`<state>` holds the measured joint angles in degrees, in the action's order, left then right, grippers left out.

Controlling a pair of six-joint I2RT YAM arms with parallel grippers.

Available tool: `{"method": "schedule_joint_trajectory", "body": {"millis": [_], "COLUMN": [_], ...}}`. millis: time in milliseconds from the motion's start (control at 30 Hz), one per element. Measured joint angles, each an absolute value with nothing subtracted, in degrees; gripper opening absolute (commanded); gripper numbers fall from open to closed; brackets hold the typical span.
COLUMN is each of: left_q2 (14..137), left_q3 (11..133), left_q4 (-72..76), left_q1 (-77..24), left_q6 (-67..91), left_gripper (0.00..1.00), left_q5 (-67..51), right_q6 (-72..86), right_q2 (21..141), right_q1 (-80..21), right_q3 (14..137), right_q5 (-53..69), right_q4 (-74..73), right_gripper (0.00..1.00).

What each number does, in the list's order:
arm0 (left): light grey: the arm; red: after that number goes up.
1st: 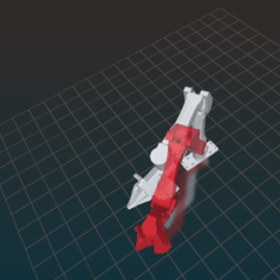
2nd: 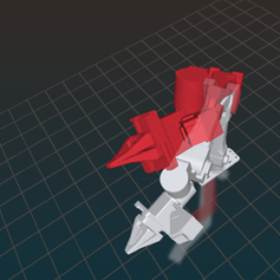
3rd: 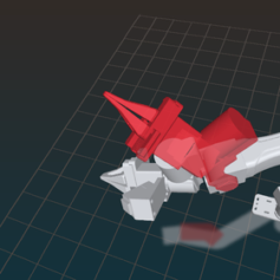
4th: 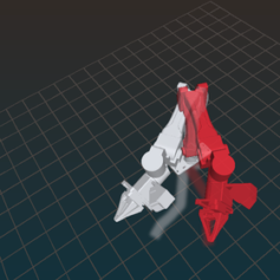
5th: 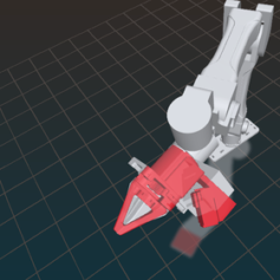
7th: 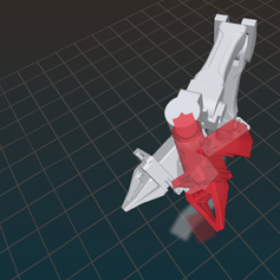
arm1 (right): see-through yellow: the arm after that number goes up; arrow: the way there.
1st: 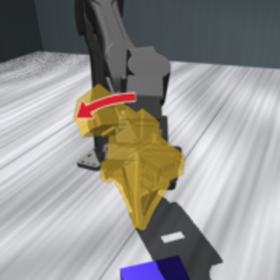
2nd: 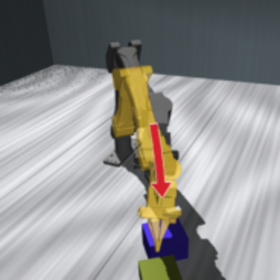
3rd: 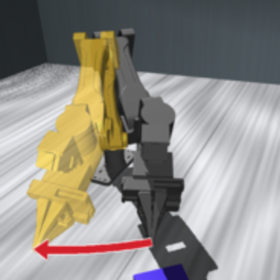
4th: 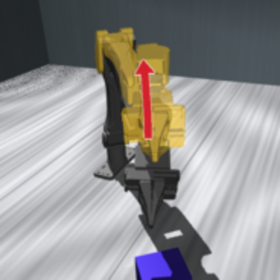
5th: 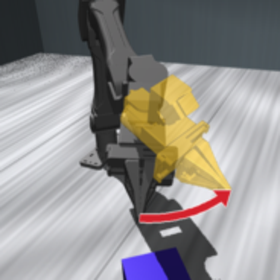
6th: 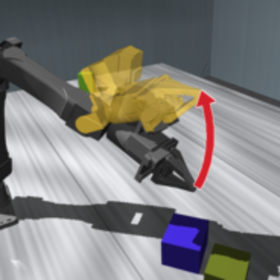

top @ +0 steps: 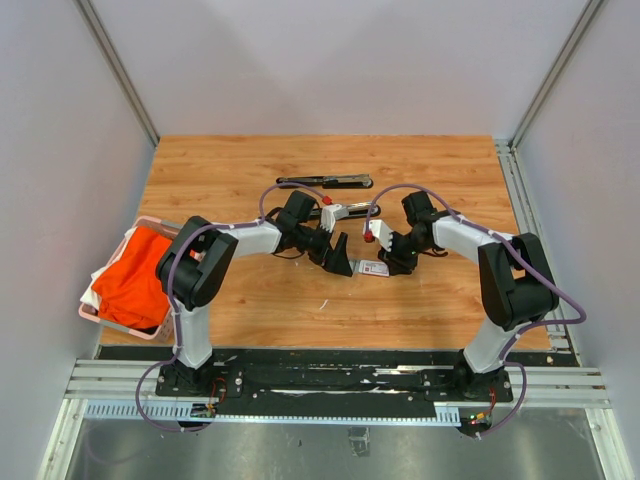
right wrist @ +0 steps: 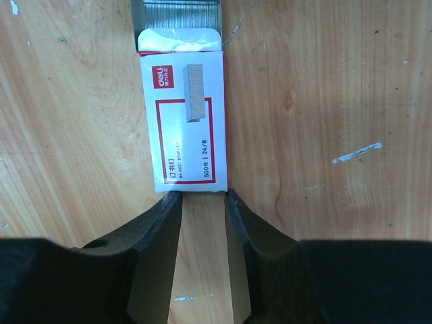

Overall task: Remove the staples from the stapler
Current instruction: Close the staple box at the center of the board.

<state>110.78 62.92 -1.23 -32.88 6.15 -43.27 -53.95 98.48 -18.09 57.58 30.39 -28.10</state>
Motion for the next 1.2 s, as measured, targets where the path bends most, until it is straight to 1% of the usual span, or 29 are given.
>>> {"method": "schedule_joint_trajectory", "body": {"millis": [133, 267, 433, 567, 700, 800, 900, 1067, 1100, 1200], "left_q2": [110.78, 110.76, 110.37, 109.36, 107.85, 106.91, 105.34, 101.97, 101.47, 101.23], "left_q3": [62.76, 62.74, 62.74, 62.61, 62.28, 62.33, 62.72, 64.34, 64.60, 65.84], "left_q4": [-0.86, -0.86, -1.74, -3.42, -5.74, -8.34, -12.25, -16.05, -16.08, -16.40], "left_q1": [-32.88, -32.86, -32.40, -30.92, -30.06, -30.09, -30.09, -30.09, -30.13, -30.48], "left_q6": [6.52, 6.46, 5.34, 3.38, 0.08, -4.54, -12.36, -26.96, -29.82, -36.82], "left_gripper": [0.90, 0.92, 0.95, 0.99, 0.98, 0.98, 0.98, 0.98, 1.00, 0.97], "left_q5": [-43.27, -43.22, -42.74, -41.71, -39.31, -37.76, -36.12, -33.39, -32.95, -31.22], "right_q6": [-53.95, -54.00, -54.48, -55.66, -56.86, -57.71, -58.98, -60.53, -60.62, -60.69], "right_q2": [98.48, 98.48, 98.45, 98.15, 97.73, 97.41, 96.62, 95.00, 95.00, 95.13], "right_q1": [-18.09, -18.13, -18.35, -17.85, -17.19, -16.64, -16.27, -16.08, -16.08, -16.08], "right_q3": [57.58, 57.60, 57.91, 57.93, 57.93, 57.93, 57.91, 58.19, 58.52, 59.94], "right_q5": [30.37, 30.20, 29.32, 28.93, 27.97, 27.55, 27.49, 29.95, 30.65, 32.73], "right_q4": [-28.10, -28.16, -29.08, -30.04, -31.14, -32.10, -32.73, -32.84, -32.80, -32.45], "right_gripper": [0.35, 0.38, 0.48, 0.59, 0.66, 0.72, 0.77, 0.78, 0.78, 0.78]}}
